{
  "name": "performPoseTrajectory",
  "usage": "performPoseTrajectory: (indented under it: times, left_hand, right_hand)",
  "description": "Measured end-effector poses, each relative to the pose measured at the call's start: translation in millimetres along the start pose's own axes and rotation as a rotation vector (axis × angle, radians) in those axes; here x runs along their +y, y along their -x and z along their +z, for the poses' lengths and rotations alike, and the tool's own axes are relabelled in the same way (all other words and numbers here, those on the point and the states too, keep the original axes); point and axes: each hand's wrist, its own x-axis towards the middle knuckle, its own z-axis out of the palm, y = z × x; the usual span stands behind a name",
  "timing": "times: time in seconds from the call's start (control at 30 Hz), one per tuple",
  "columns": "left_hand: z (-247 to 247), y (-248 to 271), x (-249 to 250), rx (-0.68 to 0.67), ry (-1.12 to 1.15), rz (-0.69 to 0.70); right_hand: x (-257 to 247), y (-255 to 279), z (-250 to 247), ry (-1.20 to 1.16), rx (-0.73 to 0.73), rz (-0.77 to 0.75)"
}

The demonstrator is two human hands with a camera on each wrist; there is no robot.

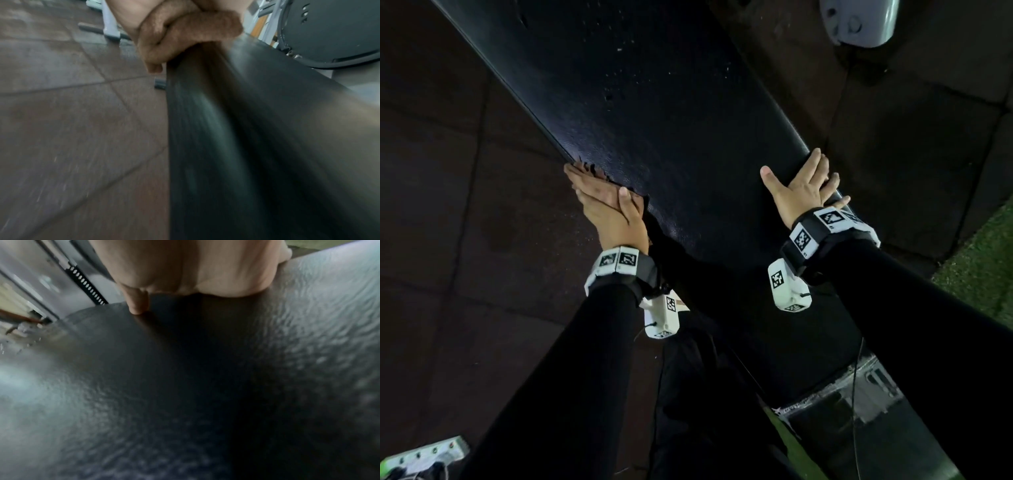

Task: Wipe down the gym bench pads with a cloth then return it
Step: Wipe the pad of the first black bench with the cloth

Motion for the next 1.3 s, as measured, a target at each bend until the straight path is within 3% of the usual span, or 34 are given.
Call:
performPoseTrajectory:
  times: [0.13,0.3,0.43,0.63,0.77,0.87,1.03,1.13,1.3]
  left_hand:
    - [4,45,-7,-0.011,0.006,0.024]
    - [8,72,-7,-0.092,0.015,-0.081]
    - [3,38,4,-0.030,-0.018,-0.041]
    - [-11,-64,27,0.076,-0.108,0.033]
    - [-22,-113,38,0.088,-0.340,0.171]
    - [-23,-137,55,0.079,-0.598,0.192]
    - [-12,-164,82,-0.146,-0.855,0.423]
    - [5,-144,91,-0.246,-0.889,0.594]
    - [12,-69,69,-0.358,-0.889,0.804]
  right_hand:
    - [2,-5,0,0.040,-0.041,0.022]
    - [3,-6,1,0.047,-0.057,0.038]
    - [2,-7,-1,0.045,-0.082,0.054]
    - [-3,-5,-5,0.040,-0.104,0.076]
    - [-2,-5,-7,0.034,-0.125,0.067]
    - [-1,-6,-7,0.039,-0.149,0.076]
    - [-2,-8,-7,0.043,-0.160,0.080]
    - [-2,-7,-7,0.033,-0.167,0.075]
    - [-1,-6,-10,0.027,-0.195,0.069]
